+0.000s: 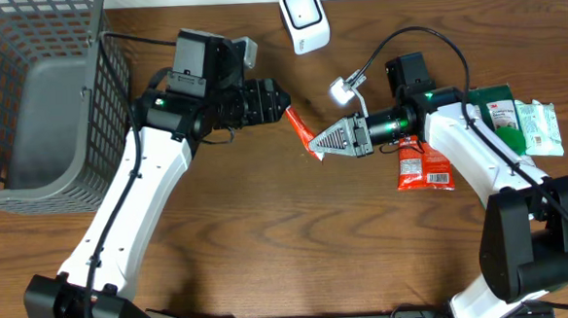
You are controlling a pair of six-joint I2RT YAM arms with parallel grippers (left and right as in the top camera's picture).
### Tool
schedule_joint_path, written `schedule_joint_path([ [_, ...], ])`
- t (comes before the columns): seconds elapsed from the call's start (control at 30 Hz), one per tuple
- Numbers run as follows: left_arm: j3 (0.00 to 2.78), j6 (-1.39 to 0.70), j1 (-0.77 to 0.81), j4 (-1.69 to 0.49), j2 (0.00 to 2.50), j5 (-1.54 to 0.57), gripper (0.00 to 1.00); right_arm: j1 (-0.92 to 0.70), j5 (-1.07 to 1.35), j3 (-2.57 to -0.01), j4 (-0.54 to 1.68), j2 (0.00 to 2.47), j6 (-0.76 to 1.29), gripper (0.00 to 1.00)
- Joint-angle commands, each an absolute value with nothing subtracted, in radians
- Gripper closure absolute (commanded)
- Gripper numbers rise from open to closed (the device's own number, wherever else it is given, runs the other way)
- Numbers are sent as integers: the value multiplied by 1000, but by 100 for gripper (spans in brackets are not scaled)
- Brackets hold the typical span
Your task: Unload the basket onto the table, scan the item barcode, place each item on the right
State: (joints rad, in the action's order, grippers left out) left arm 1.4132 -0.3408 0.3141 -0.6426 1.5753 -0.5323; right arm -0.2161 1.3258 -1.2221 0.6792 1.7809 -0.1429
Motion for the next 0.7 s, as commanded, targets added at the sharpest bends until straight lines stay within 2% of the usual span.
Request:
schedule_joint_path([
  [0.0,1411,-339,335,-640,1576,-520,34,-217,1371,-1227,677,1778,-166,99],
  [0.23,1409,-380,411,-630,1597,-344,38,-217,1371,-1227,677,1778,-166,99],
  [0.37,1409,-381,432,-601,1602,-342,47,-217,1370,-1227,677,1778,-166,99],
  [0.67,1409,-381,437,-584,1607,-342,92,-218,1366,-1227,677,1778,-174,99],
])
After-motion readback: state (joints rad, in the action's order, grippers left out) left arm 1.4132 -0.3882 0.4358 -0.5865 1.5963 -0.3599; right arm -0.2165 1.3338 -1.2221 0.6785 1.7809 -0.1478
